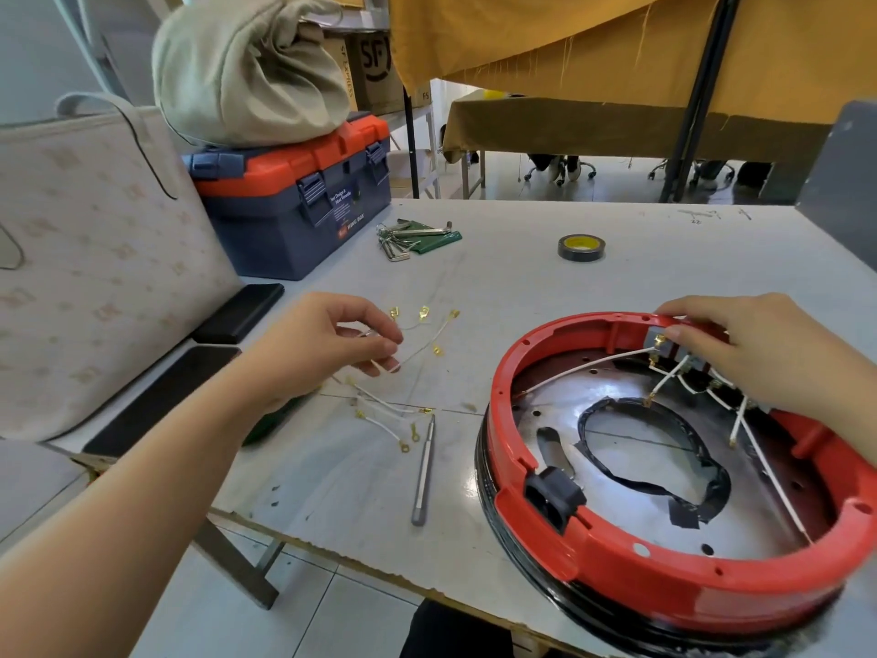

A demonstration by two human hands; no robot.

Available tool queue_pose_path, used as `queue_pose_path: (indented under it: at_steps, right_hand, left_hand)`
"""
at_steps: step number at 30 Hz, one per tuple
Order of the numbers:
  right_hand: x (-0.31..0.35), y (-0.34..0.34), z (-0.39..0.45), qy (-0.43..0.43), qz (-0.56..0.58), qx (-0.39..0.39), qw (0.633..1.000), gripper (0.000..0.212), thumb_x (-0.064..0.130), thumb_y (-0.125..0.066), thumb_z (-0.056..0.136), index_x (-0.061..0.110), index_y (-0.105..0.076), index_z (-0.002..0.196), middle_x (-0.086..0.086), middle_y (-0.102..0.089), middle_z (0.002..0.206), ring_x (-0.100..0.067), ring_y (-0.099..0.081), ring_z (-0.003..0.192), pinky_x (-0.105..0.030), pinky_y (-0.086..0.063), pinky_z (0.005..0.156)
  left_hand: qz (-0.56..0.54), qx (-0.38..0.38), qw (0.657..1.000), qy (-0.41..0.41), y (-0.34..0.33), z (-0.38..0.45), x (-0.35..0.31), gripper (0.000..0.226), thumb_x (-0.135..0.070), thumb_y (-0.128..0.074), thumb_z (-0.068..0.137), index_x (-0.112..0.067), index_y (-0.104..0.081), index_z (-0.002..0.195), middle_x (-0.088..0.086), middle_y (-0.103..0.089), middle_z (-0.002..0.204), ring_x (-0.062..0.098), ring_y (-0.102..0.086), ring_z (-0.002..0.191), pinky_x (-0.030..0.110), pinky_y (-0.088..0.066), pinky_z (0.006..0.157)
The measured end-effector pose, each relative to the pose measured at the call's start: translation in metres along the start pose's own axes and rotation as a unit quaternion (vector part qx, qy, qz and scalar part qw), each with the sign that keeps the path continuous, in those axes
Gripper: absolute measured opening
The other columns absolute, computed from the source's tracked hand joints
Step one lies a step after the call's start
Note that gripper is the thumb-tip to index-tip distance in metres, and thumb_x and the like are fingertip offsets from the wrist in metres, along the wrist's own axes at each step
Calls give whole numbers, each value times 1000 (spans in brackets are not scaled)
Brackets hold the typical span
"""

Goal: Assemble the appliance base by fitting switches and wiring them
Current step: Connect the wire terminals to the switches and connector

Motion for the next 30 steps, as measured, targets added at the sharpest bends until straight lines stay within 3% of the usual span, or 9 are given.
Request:
queue_pose_path:
  at_steps: [6,10,12,15,17,19,25,30]
  right_hand:
    - [0,0,0,-3,1,-5,1000,25,28,-53,93,23,-66,114,9,-64,68,-16,-60,69,-36,-47,69]
    - [5,6,-2,4,-25,-15,1000,31,29,-55,92,22,-63,121,-1,-65,113,-23,-59,103,-37,-45,90]
    - [13,16,-2,30,-18,-41,999,29,29,-56,92,22,-64,119,0,-62,121,-19,-56,108,-32,-41,93]
    - [23,30,-2,11,119,-38,992,22,40,-55,89,30,-67,104,14,-67,107,4,-59,89,-10,-39,79]
    - [35,26,-4,-26,321,22,947,35,52,-54,81,30,-69,102,14,-72,97,2,-66,88,-14,-48,79]
    - [48,21,-8,-43,435,61,897,40,52,-54,76,25,-70,102,5,-74,94,-8,-70,86,-19,-56,74]
    - [46,17,-13,-92,536,41,838,15,14,-59,90,2,-69,90,-11,-74,79,-13,-69,64,-17,-55,55]
    - [35,17,-19,-114,570,33,813,13,11,-59,89,4,-68,84,-11,-73,73,-13,-67,57,-17,-52,49]
  left_hand:
    - [-158,46,985,-43,-3,-1,-36,19,1,-61,82,-7,-73,95,14,-74,86,24,-72,85,16,-54,66]
    - [-202,109,971,-73,-22,0,-64,28,5,-55,86,-11,-73,100,4,-72,109,26,-71,94,20,-56,70]
    - [-209,144,964,-79,-37,2,-75,33,8,-49,90,-11,-71,104,1,-68,117,26,-70,98,21,-57,71]
    - [-217,194,953,-81,-61,5,-86,36,9,-44,92,-9,-65,114,-1,-65,124,26,-67,104,23,-57,76]
    - [-225,234,942,-81,-78,6,-89,38,9,-44,92,-9,-62,120,4,-63,127,29,-64,110,30,-55,86]
    - [-220,272,933,-81,-93,5,-92,41,7,-48,90,-12,-59,125,10,-61,129,34,-59,116,36,-51,95]
    - [-219,376,896,-94,-127,-8,-102,60,12,-56,83,-17,-49,134,-1,-51,141,24,-52,126,27,-50,92]
    - [-257,361,892,-88,-127,-6,-102,61,13,-56,81,-16,-44,134,3,-53,137,31,-57,120,29,-52,88]
Point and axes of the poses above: each hand's wrist, its own z-axis towards the middle knuckle, its own y-axis out of the back of the hand, x = y × z, the point moved 9 cm from there along z, towards the middle knuckle
